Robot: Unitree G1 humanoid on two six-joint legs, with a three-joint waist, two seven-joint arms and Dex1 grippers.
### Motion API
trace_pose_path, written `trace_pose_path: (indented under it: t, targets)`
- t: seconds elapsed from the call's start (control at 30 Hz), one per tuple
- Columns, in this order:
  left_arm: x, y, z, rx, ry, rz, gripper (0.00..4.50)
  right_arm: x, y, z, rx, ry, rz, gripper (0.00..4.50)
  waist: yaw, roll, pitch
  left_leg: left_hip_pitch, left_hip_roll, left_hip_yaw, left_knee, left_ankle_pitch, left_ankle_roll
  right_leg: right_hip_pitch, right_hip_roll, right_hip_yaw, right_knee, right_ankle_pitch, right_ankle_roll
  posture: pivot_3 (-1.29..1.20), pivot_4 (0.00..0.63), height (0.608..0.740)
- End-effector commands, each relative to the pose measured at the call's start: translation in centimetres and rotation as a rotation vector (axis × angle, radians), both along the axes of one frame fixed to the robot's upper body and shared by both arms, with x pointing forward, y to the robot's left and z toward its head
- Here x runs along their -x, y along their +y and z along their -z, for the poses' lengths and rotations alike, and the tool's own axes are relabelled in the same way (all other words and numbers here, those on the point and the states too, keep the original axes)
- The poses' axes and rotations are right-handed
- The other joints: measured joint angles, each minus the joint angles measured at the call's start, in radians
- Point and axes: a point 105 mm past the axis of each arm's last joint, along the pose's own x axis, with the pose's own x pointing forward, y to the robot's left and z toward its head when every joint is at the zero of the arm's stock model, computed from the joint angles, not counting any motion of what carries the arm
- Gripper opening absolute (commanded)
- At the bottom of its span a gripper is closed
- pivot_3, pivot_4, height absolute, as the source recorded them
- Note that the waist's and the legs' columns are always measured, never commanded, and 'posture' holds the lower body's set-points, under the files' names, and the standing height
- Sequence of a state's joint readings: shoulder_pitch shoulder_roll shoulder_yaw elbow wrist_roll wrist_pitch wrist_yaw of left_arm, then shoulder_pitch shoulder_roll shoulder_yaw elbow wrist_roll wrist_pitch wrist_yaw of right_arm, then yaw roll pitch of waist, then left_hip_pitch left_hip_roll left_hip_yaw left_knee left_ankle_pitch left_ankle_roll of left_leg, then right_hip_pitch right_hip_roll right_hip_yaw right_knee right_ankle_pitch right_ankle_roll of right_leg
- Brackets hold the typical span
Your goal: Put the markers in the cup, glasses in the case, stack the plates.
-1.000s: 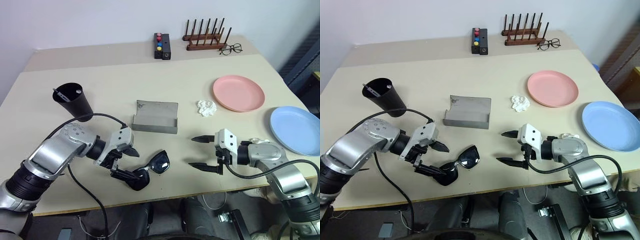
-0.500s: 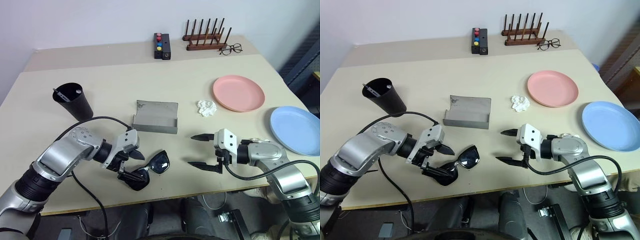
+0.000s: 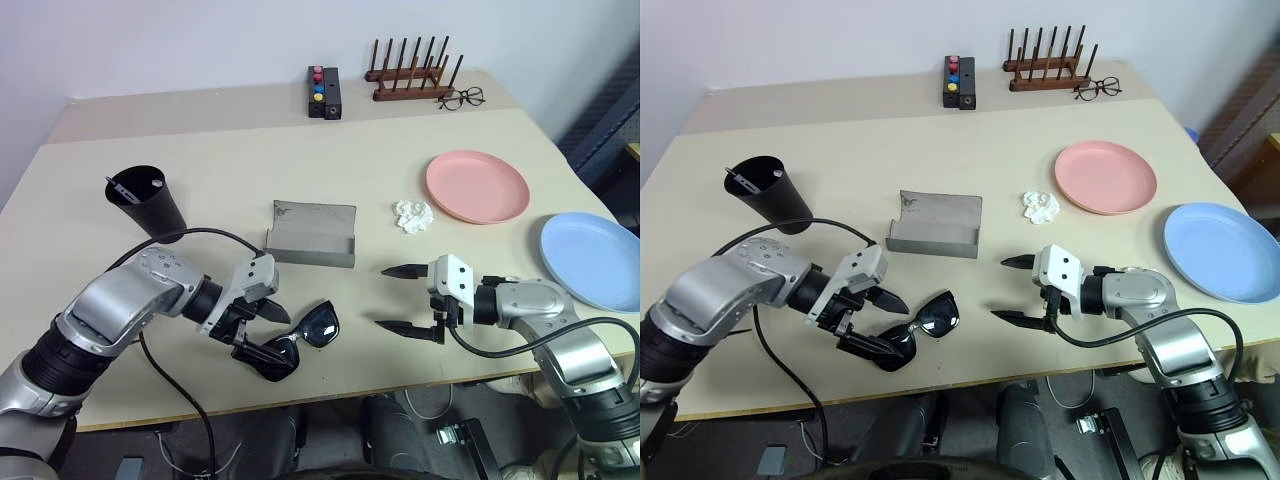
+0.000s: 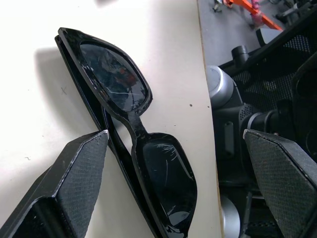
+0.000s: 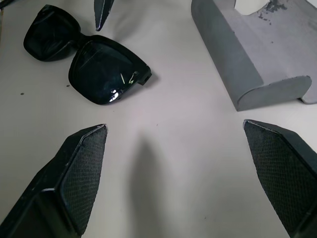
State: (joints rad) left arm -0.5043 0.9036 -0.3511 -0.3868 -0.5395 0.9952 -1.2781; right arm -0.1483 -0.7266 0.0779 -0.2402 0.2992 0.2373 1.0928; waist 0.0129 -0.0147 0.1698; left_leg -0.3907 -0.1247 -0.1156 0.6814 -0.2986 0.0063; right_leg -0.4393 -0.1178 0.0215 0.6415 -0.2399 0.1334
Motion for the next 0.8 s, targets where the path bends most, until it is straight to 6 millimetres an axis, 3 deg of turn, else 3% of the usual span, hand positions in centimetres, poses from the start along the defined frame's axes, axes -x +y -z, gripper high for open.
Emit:
trace_pose_path:
  t: [0.03, 0.53, 0.63, 0.8]
  targets:
    - [0.0, 0.0, -0.3, -0.004, -0.003, 0.023, 4.48, 0.3, 0.1, -1.0, -0.007, -0.041, -0.008, 4.5, 0.0, 0.0, 0.0, 0.0, 0.0, 0.0, 0.0, 0.0, 0.0, 0.0, 0.0, 0.0, 0.0, 0.0, 0.0, 0.0, 0.15, 0.74]
    - [-0.8, 0.0, -0.2, -0.024, -0.003, 0.051, 4.48, 0.5, -0.1, -0.9, -0.006, -0.038, 0.006, 4.5, 0.0, 0.0, 0.0, 0.0, 0.0, 0.0, 0.0, 0.0, 0.0, 0.0, 0.0, 0.0, 0.0, 0.0, 0.0, 0.0, 0.15, 0.74]
    - [-0.9, 0.0, -0.2, -0.023, -0.007, 0.056, 3.3, 0.5, -0.1, -0.9, -0.006, -0.038, 0.008, 4.5, 0.0, 0.0, 0.0, 0.0, 0.0, 0.0, 0.0, 0.0, 0.0, 0.0, 0.0, 0.0, 0.0, 0.0, 0.0, 0.0, 0.15, 0.74]
    - [-1.2, 0.1, -0.3, -0.029, -0.018, 0.057, 3.3, 0.4, -0.3, -1.0, -0.004, -0.041, 0.017, 4.5, 0.0, 0.0, 0.0, 0.0, 0.0, 0.0, 0.0, 0.0, 0.0, 0.0, 0.0, 0.0, 0.0, 0.0, 0.0, 0.0, 0.15, 0.74]
